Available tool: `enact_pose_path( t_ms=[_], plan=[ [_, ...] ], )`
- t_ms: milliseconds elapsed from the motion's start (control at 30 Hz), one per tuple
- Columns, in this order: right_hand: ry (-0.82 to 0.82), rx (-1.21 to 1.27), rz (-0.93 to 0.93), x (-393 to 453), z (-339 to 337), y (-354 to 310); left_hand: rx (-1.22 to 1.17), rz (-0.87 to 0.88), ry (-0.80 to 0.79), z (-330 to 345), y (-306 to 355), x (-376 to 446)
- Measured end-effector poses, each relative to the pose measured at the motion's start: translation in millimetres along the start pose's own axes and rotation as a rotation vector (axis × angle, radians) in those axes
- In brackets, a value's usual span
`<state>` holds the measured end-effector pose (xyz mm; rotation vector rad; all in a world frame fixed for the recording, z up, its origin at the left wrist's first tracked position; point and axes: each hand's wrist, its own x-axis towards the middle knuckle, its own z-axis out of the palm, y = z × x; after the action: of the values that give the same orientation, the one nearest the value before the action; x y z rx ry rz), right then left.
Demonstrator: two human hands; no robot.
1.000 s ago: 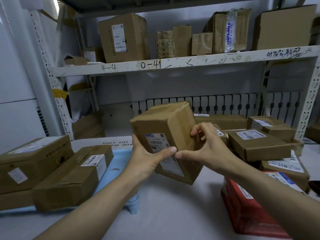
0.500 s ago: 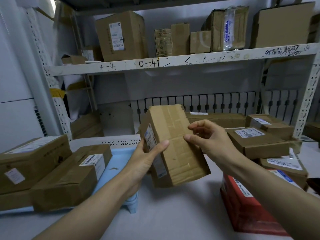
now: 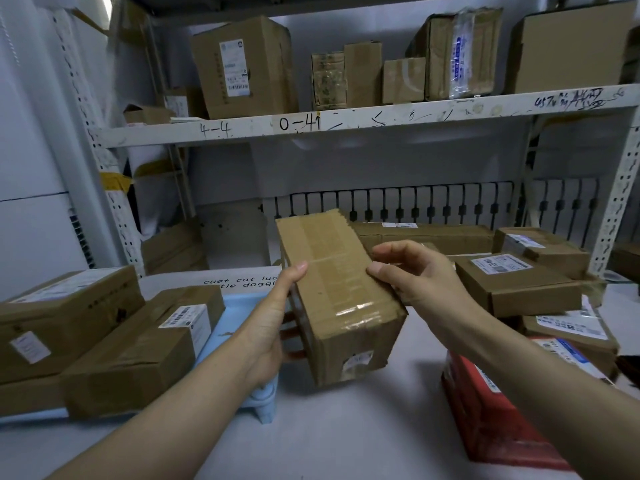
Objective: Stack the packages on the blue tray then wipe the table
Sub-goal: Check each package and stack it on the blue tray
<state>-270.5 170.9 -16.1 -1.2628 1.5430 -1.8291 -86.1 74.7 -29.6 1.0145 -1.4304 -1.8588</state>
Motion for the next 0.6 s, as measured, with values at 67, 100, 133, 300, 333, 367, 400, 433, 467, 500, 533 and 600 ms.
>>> enact_pose_path(
  t_ms=[67,100,133,300,333,367,400,433,467,500,533,600],
  plan=[
    [-0.038,0.004,-0.012,-4,2,-2,-0.049,-0.041,0.007,-1,3,3],
    [-0.056,0.011,-0.020,-7,3,-4,-0.076,-0.064,0.010,-1,5,3],
    [-0.075,0.018,-0.027,-9,3,-6,-0.099,-0.085,0.007,0,7,3],
    [-0.261,-0.018,-0.036,-17,4,-10,-0.162,-0.173,-0.037,-2,10,1],
    [-0.285,-0.039,-0.039,-17,5,-9,-0.176,-0.190,-0.033,-3,10,2],
    [-0.296,-0.054,-0.039,-17,6,-8,-0.187,-0.205,-0.030,-3,10,2],
    [-0.295,-0.057,-0.035,-17,6,-8,-0.194,-0.217,-0.029,-4,10,3],
    [-0.290,-0.055,-0.034,-17,7,-9,-0.197,-0.226,-0.029,-4,9,4],
    [-0.281,-0.051,-0.037,-17,7,-9,-0.199,-0.232,-0.030,-5,8,5],
    [-0.269,-0.048,-0.041,-16,8,-10,-0.199,-0.232,-0.032,-5,7,6],
    [-0.255,-0.045,-0.041,-16,9,-11,-0.194,-0.228,-0.039,-5,6,6],
    [-0.215,-0.031,-0.025,-13,10,-10,-0.175,-0.218,-0.069,-5,5,7]
  ],
)
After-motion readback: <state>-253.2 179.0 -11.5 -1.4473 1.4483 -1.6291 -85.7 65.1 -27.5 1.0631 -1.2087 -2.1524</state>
